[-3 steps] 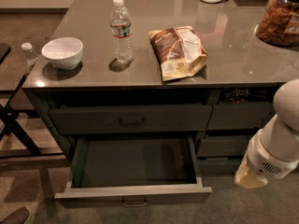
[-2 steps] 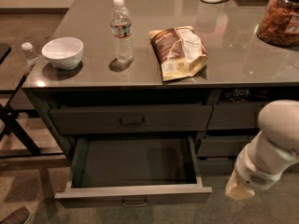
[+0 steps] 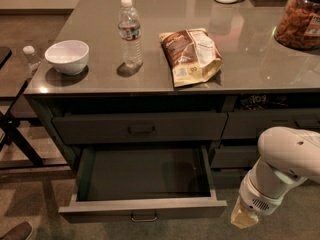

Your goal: Close middle drawer

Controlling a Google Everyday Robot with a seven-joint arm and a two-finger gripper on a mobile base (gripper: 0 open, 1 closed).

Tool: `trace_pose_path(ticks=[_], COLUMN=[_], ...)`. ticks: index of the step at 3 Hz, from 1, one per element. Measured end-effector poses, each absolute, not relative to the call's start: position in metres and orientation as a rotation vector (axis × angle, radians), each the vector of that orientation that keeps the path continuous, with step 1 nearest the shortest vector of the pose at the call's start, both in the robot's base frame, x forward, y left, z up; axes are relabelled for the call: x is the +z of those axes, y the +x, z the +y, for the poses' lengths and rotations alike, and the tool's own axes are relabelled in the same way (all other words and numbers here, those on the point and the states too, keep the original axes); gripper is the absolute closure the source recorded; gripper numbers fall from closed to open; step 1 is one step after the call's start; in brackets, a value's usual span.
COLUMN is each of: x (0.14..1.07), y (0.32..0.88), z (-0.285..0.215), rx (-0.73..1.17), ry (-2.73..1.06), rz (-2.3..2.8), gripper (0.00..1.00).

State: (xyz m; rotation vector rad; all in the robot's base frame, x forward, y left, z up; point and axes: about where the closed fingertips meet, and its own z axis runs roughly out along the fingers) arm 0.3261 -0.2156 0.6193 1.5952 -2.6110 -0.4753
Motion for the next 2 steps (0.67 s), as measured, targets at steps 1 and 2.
trace_pose_path(ticks=[1,2], x=[0.619,0.572], y=[0.324,0.329], z=[-0.213,-0.191], rx=[-0.458,-0.545], ry=[1.619,1.635], rz=[-2.6,-2.546], gripper=[1.0,1.0])
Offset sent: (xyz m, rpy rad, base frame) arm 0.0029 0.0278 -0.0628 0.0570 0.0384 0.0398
